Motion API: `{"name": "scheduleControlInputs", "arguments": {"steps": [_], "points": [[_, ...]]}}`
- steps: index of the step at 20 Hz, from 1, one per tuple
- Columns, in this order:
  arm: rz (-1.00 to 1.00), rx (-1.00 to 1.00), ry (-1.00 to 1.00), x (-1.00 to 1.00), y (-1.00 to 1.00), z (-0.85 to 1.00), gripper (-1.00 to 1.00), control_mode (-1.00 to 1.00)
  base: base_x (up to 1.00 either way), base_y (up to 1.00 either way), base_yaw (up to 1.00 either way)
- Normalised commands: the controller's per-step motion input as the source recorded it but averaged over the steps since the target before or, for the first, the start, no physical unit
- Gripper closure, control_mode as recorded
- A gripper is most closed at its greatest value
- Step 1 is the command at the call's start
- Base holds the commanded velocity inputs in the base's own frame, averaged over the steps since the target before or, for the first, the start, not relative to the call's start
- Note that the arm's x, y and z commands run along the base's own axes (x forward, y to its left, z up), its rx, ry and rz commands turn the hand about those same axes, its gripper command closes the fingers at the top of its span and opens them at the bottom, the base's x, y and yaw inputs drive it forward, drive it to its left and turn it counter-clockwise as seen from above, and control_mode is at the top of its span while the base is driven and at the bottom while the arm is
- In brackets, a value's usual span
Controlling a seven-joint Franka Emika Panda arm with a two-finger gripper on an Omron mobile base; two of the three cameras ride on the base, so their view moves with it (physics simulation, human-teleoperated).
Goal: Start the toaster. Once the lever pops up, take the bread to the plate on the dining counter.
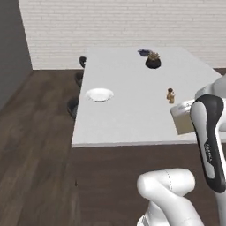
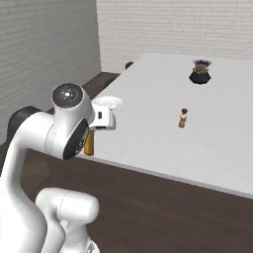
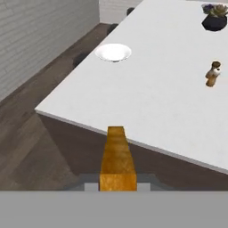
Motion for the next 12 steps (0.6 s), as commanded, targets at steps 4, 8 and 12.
{"name": "scheduleControlInputs", "arguments": {"steps": [4, 8, 12], "points": [[0.00, 0.00, 0.00, 0.00, 0.00, 0.00, 1.00, 1.00, -0.78, 1.00, 0.31], [0.00, 0.00, 0.00, 0.00, 0.00, 0.00, 1.00, 1.00, -0.30, 1.00, 0.16], [0.00, 0.00, 0.00, 0.00, 0.00, 0.00, 1.00, 1.00, 0.05, 1.00, -0.01]]}}
